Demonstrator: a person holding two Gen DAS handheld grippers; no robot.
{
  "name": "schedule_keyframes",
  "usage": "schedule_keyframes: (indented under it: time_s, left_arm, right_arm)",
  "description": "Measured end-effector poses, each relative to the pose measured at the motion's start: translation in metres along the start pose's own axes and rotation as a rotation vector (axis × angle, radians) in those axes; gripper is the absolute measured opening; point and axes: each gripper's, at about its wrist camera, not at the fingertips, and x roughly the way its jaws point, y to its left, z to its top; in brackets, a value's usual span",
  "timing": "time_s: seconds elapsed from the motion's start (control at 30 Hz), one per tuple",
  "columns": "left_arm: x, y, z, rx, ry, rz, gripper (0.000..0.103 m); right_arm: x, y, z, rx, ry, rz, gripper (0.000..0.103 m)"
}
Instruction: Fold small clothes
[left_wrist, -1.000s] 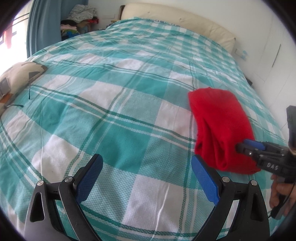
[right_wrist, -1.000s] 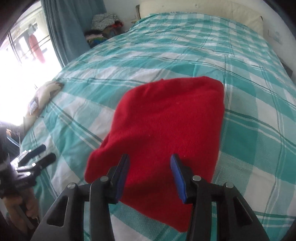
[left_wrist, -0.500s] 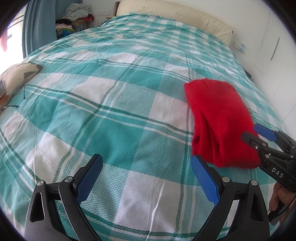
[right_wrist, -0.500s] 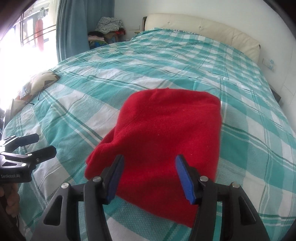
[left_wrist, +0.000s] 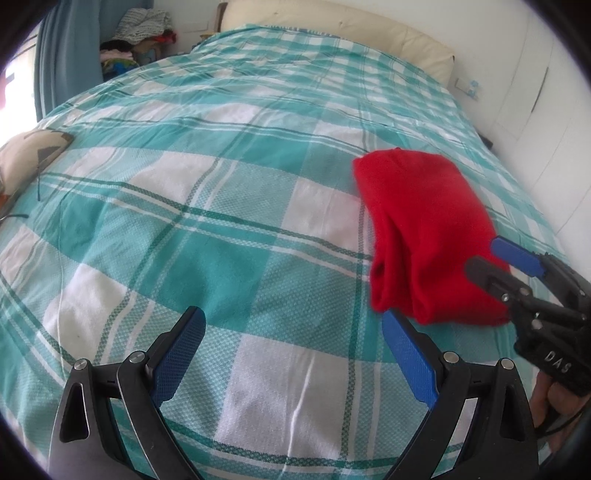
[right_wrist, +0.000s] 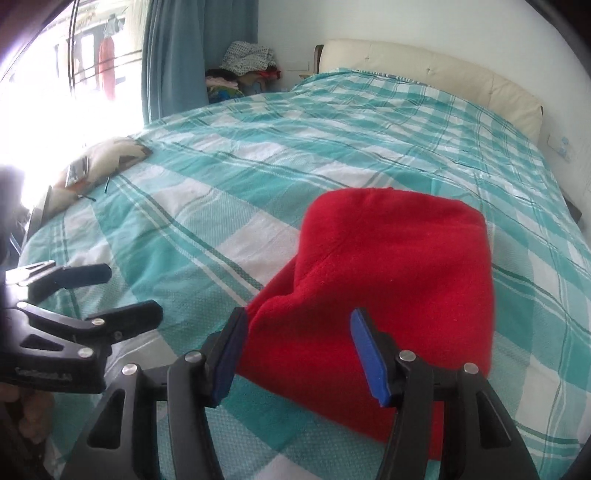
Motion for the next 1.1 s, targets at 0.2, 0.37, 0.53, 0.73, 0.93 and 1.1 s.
schedule_keyframes:
  time_s: [0.2, 0.37, 0.53, 0.73, 0.93, 1.1]
  left_arm:
    - [0.005, -0.034, 0.014, 0.068, 0.074, -0.31, 0.097]
    - [0.016, -0.052, 0.06, 0.106, 0.051, -0.372, 0.1]
    - [0.077, -0.058, 0.09, 0.079, 0.166, -0.343, 0.1]
    - [0.131, -0.063, 0.092, 0.105, 0.239, -0.257, 0.102]
    - [0.14, -0.077, 0.095, 0.109, 0.209, -0.255, 0.056]
    - [0.11, -0.084, 0.095, 0.121, 0.158, -0.276, 0.019]
  right_arm:
    - [-0.042, -0.091, -0.015, 0.121, -0.019, -0.087, 0.083]
    - [-0.044, -0.163, -0.03, 0.328, 0.009, -0.054, 0.083]
    - [-0.015, -0.193, -0.031, 0.553, -0.004, 0.169, 0.084]
    - [0.064, -0.182, -0.008, 0.565, 0.124, 0.327, 0.084]
    - [0.098, -0.149, 0.023, 0.365, 0.164, 0.108, 0.047]
    - [0.068, -0.092, 0.038, 0.061, 0.078, -0.082, 0.03]
